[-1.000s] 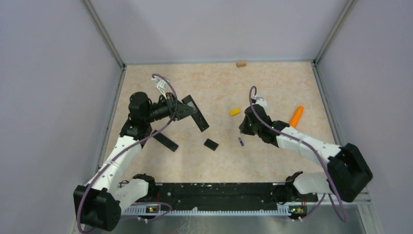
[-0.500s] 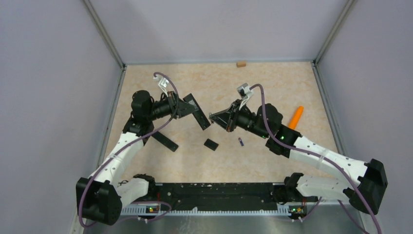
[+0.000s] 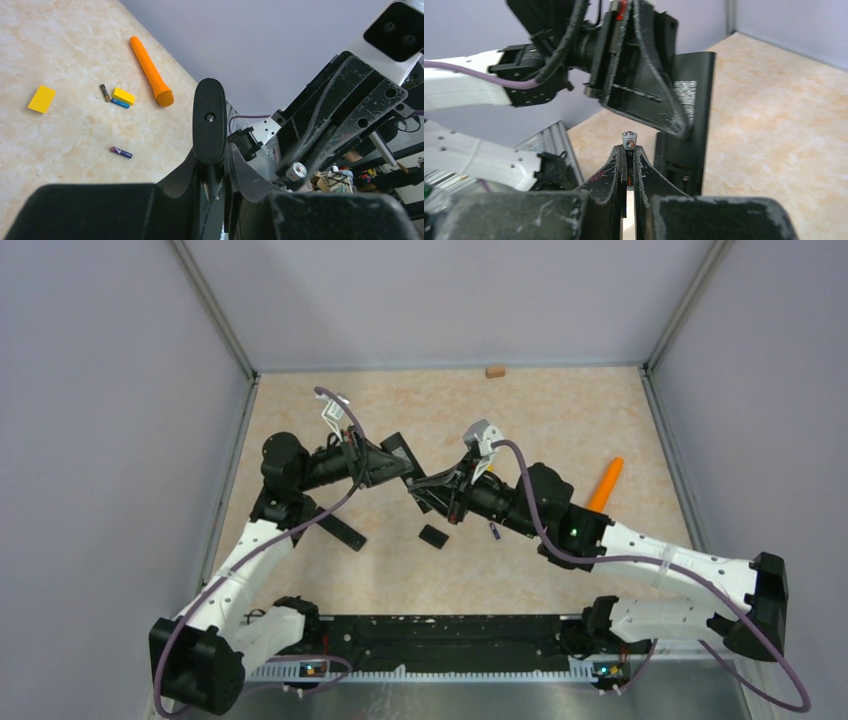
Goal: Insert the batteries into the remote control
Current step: Load the battery into the remote control.
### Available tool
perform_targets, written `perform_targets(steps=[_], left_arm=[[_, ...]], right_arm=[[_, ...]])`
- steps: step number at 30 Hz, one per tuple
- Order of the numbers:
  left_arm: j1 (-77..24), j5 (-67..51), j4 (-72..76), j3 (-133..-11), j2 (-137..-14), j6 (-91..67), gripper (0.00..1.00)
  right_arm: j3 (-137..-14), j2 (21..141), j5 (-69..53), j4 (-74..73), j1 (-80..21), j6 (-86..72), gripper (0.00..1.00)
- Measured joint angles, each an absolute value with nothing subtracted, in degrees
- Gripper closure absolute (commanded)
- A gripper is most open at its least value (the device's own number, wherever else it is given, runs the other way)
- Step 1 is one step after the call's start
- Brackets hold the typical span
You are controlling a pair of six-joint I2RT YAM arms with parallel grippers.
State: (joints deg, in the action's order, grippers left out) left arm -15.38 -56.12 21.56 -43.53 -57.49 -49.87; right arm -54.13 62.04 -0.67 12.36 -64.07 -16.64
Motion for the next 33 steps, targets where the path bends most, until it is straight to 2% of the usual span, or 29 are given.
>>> perform_targets(steps=[8,29,33], left_arm=[[-15.38,-56.12,24.43,-43.53,-59.05,-57.95,1.00],[-15.35,-56.12,28.62,-45.01,-61.06,-65.93,1.00],[-15.35,-56.21,29.02,-45.01,-61.17,-66.41,1.00]], right_arm=[[-54.08,61.54,7.33,12.14,-64.12,-13.45,1.00],[-53.67,61.58,10.07,7.18,-64.36,-13.08,1.00],[-53.71,61.69,10.04,7.20,-64.40,-13.06,0.94]])
